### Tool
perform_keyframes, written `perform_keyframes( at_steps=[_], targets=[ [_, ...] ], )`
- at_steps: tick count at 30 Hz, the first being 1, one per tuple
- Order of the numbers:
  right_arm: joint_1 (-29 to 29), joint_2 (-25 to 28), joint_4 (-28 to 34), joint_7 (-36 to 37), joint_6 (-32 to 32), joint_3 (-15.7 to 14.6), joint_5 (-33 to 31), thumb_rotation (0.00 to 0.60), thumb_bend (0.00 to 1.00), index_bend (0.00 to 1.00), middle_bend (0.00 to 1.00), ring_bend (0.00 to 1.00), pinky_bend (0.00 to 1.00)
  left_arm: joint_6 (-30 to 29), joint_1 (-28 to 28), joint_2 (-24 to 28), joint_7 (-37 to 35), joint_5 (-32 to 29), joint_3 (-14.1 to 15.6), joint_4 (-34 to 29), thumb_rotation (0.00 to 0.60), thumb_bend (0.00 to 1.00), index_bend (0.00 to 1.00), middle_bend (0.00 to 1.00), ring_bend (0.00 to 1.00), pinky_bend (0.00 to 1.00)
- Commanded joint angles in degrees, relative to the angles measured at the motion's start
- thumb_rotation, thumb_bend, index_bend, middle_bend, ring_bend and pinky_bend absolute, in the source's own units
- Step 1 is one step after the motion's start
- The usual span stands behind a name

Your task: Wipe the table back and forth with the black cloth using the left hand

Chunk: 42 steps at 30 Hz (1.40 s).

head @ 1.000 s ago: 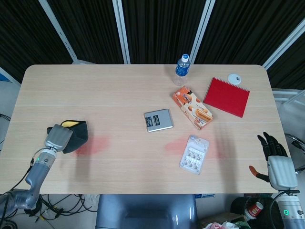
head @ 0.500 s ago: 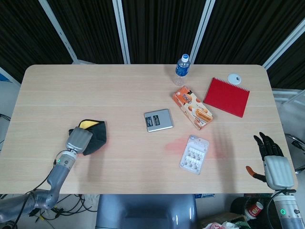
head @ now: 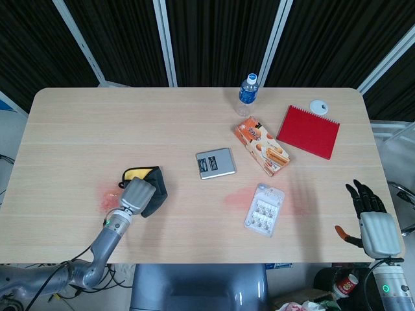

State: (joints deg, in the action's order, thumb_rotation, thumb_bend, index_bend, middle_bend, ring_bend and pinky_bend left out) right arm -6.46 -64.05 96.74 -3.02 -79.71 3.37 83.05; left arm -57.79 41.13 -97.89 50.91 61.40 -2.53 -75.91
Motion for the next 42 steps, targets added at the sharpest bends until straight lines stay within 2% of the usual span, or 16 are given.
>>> perform_keyframes(
  at_steps=[1, 9, 18, 26, 34, 42],
  targets=[
    [0.0, 0.0, 0.0, 0.1, -0.1, 0.0, 0.0, 0.6, 0.12, 0.0, 0.0, 0.0, 0.14, -0.2, -0.4, 0.3, 0.5, -0.6, 0.4, 0.5, 0.6, 0.46, 0.73, 0.73, 0.65, 0.77],
    [-0.1, -0.2, -0.1, -0.4, 0.0, -0.1, 0.2, 0.6, 0.12, 0.0, 0.0, 0.0, 0.14, 0.2, -2.8, 5.1, -2.0, -1.9, 1.9, 2.7, 0.6, 0.46, 0.73, 0.73, 0.65, 0.77],
    [-0.3, -0.7, -0.2, -1.1, 0.0, 0.2, -0.2, 0.6, 0.12, 0.0, 0.0, 0.0, 0.14, 1.8, -4.9, 10.3, -5.5, 0.6, 5.3, 6.9, 0.6, 0.46, 0.73, 0.73, 0.65, 0.77],
    [-1.1, -1.6, -0.1, -2.2, 0.7, 0.3, 0.1, 0.6, 0.12, 0.0, 0.0, 0.0, 0.14, 3.1, -5.6, 13.3, -8.3, 1.6, 5.7, 8.1, 0.6, 0.46, 0.73, 0.73, 0.65, 0.77],
    [-1.5, -2.2, 0.0, -2.9, 1.1, 0.5, -0.3, 0.6, 0.12, 0.0, 0.0, 0.0, 0.14, 4.2, -5.5, 13.8, -10.9, 4.1, 6.0, 3.2, 0.6, 0.46, 0.73, 0.73, 0.65, 0.77],
    [-1.4, -2.1, 0.2, -2.7, 1.0, 0.4, -0.3, 0.6, 0.12, 0.0, 0.0, 0.0, 0.14, 4.7, -4.9, 10.5, -9.2, 6.9, 7.0, 0.2, 0.6, 0.46, 0.73, 0.73, 0.65, 0.77]
  ],
)
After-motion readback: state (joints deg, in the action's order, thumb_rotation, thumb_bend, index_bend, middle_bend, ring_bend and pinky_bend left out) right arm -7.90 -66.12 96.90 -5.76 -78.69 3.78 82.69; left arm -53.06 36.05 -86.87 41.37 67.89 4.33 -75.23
